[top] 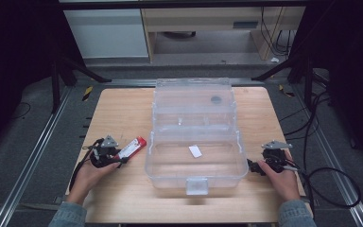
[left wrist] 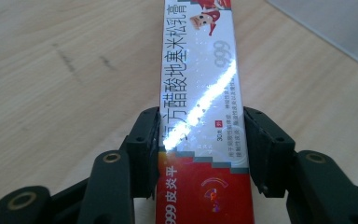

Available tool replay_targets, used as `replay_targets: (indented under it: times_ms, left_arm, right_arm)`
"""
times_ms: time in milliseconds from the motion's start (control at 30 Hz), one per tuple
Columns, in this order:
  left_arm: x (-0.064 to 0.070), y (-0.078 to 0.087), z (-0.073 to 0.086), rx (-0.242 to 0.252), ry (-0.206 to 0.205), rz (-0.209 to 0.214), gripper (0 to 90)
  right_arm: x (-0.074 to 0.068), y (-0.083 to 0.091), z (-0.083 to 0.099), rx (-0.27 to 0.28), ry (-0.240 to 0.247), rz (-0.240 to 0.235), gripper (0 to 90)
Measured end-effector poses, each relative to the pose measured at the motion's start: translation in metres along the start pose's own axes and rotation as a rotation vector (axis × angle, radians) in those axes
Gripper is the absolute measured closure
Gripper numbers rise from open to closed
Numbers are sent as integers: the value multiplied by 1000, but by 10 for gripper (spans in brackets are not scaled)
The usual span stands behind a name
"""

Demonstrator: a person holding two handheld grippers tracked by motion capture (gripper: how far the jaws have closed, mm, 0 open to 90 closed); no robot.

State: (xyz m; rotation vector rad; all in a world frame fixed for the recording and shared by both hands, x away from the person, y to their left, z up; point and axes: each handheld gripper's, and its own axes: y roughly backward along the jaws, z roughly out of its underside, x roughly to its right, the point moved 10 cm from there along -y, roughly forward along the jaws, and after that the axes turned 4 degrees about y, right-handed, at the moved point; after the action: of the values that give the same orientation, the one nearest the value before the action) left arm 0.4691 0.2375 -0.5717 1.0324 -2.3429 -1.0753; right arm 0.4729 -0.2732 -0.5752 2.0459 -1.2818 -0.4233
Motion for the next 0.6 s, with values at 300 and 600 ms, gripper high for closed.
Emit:
replay_targets:
  times_ms: [300, 600]
  left_arm:
    - [23, 11, 13, -28, -49, -3, 348]
    - [15, 24, 35, -36, -30, -64, 291]
  right_arm:
    - [-1, 0, 0, 0, 2, 0, 33]
    - [-1, 0, 0, 0, 3, 0, 33]
